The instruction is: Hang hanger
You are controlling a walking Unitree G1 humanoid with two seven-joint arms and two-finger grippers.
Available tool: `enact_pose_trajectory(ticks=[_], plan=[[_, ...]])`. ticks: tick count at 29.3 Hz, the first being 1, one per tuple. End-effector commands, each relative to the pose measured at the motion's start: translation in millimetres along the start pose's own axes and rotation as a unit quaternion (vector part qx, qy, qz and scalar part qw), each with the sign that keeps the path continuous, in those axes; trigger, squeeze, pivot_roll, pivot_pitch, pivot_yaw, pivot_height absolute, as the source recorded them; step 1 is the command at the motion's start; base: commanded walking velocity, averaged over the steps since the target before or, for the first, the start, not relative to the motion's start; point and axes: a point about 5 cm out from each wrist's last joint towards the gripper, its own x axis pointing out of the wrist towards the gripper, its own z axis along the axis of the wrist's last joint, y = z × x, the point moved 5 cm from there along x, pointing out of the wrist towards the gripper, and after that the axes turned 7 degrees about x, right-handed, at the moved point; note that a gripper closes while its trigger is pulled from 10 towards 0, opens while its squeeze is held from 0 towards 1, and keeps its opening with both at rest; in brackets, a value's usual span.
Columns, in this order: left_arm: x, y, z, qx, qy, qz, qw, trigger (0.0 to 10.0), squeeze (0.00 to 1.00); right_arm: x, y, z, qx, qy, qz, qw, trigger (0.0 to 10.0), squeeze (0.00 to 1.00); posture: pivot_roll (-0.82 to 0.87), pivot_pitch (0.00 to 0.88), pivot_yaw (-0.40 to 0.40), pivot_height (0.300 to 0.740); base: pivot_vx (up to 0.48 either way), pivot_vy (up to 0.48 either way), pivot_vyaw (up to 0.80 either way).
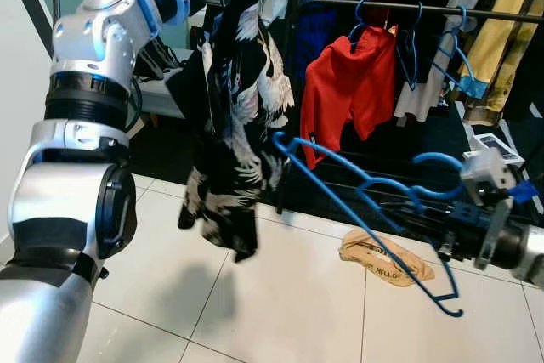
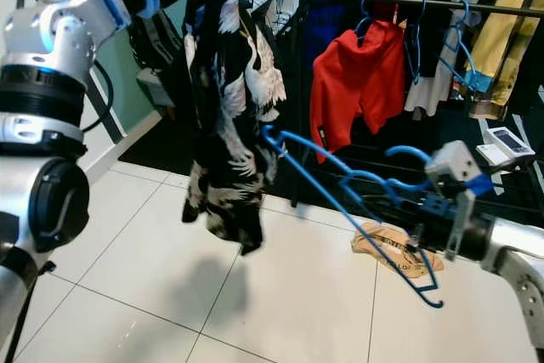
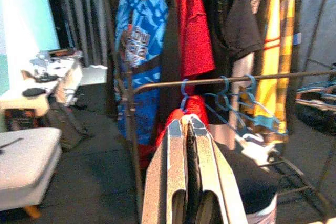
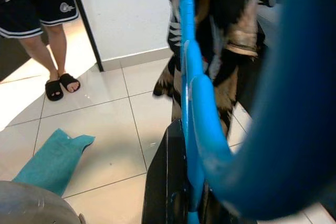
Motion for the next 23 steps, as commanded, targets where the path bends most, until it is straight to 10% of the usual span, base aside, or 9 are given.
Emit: enact_pose_trajectory(ticks=[1,12,23], plan=[[-0.2,10.6,13.1,0.022,-0.009,0.034,0.999,10.0,0.00,4.9,8.3,4.4,-0.002,-0.001,0.019,1.000,10.0,0.00,-0.05,0.032,0.052,0.740,0.000,0.000,0.00],[-1.1,18.6,35.3,0.010,-0.039,0.082,0.996,10.0,0.00,9.6,10.9,-0.5,-0.008,0.023,0.020,1.000,10.0,0.00,-0.05,0.023,0.046,0.740,0.000,0.000,0.00],[-1.8,-35.2,86.3,-0.080,-0.122,-0.041,0.988,10.0,0.00,26.1,-19.5,1.8,-0.025,0.021,-0.075,0.997,10.0,0.00,-0.05,0.019,0.043,0.740,0.000,0.000,0.00]])
